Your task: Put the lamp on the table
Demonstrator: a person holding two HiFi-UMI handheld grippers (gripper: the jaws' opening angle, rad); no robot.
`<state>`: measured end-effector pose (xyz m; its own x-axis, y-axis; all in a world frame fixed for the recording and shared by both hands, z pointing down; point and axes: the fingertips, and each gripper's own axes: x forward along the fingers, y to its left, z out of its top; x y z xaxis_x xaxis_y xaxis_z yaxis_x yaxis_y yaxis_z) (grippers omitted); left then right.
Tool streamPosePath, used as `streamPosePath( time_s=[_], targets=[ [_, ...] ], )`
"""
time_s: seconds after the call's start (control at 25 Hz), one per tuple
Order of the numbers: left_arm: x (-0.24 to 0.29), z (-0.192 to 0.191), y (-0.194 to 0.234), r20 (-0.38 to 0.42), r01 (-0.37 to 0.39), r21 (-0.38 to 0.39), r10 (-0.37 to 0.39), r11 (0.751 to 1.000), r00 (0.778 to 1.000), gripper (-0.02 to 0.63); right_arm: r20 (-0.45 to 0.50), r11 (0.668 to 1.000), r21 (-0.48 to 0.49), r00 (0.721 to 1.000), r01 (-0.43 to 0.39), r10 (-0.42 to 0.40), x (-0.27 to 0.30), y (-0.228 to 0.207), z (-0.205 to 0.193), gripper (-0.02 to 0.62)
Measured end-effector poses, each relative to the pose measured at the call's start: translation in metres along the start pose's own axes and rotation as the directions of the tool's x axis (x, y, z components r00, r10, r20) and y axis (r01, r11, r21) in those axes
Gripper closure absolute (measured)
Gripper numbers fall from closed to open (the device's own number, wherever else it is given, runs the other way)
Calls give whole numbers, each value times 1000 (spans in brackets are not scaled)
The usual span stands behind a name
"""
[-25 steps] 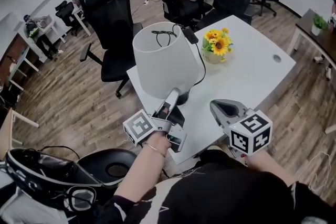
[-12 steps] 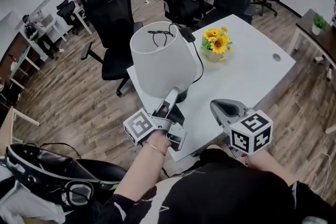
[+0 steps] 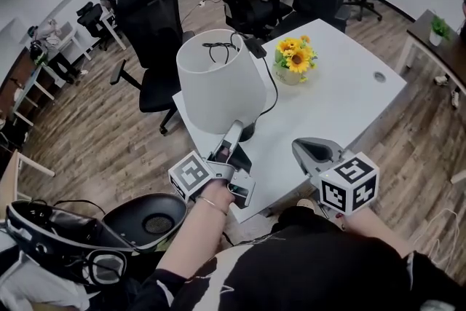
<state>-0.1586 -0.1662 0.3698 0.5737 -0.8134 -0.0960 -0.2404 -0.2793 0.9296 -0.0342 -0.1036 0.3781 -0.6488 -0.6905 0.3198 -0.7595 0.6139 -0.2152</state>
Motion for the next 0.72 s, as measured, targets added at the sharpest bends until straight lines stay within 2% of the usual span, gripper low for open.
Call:
streamPosePath(
  time_s=[0.2,0.48,0.72],
  targets=[
    [2,0,1,17,-5,16,5,1000,1000,488,4,1000,12,1000,-7,7,-1,-8,-1,578],
    [8,1,1,61,-35,45,32,998,998,492,-3,997,16,997,-76,76,4,-21,6,578],
    [8,-1,7,152,-105,82,92,991,984,482,-22,992,19,992,-127,127,-2,-51,10,578]
  ],
)
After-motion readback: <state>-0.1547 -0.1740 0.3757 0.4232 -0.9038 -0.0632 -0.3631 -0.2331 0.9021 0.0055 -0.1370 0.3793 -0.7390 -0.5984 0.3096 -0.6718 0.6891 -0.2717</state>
